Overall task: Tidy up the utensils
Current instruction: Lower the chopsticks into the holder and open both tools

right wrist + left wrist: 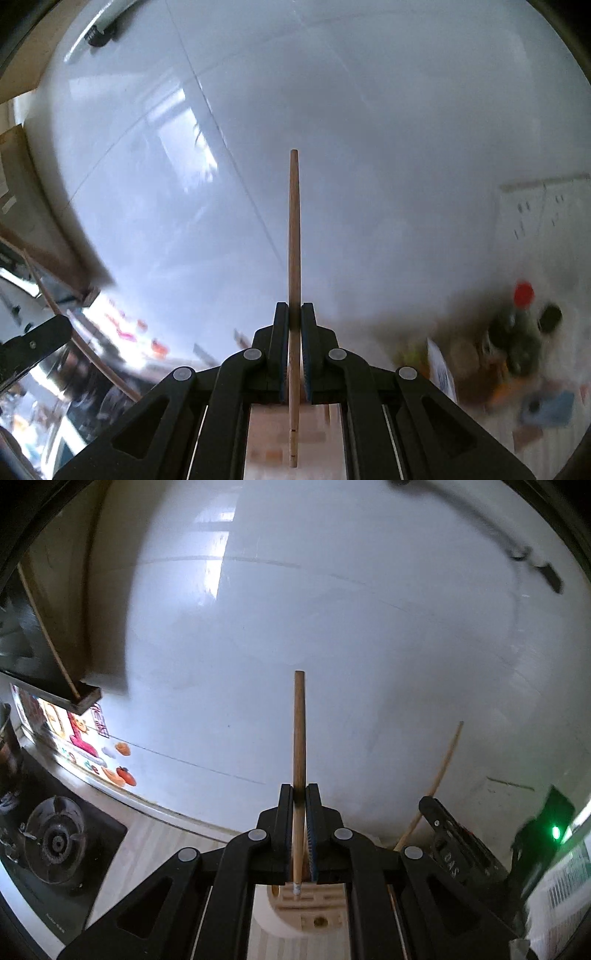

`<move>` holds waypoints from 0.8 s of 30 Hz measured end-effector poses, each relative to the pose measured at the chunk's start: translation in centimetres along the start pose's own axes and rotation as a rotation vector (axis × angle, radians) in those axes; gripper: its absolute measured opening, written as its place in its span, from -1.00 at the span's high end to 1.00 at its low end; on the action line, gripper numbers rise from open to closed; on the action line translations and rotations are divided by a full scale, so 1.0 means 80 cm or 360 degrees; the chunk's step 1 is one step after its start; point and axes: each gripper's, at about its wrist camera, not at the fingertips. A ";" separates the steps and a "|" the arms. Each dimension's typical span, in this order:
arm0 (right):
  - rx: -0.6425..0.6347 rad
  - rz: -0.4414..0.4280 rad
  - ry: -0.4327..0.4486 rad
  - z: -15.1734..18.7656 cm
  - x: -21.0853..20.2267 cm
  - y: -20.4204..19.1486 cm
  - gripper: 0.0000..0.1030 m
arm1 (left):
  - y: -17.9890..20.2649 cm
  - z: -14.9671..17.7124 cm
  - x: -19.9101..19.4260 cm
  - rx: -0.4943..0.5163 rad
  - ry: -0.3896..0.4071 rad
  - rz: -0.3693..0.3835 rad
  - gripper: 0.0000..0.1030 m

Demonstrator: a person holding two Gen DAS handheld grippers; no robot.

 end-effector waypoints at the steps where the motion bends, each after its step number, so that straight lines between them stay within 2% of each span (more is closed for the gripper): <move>1: -0.0015 -0.0001 0.0038 -0.001 0.006 -0.003 0.87 | -0.001 0.001 0.007 -0.0002 -0.0007 -0.0003 0.92; 4: -0.0084 -0.0004 0.0137 0.003 0.027 -0.015 0.87 | -0.004 0.003 0.034 0.0003 -0.0042 -0.0015 0.92; 13: -0.0257 -0.0055 0.0242 0.030 0.065 -0.040 0.87 | -0.007 0.028 0.080 0.0047 -0.0122 -0.0050 0.92; 22: -0.0295 -0.0048 0.0184 0.048 0.070 -0.048 0.87 | -0.008 0.040 0.084 0.0025 -0.0199 -0.0028 0.90; 24: -0.0285 -0.0064 0.0145 0.037 0.074 -0.043 0.87 | -0.007 0.040 0.080 0.0029 -0.0219 -0.0027 0.85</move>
Point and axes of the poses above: each gripper's, at about its wrist camera, not at the fingertips, and x roughly the way its jaws point, y to its right, z to its underside, and after that the axes turned 10 degrees about y, right-handed
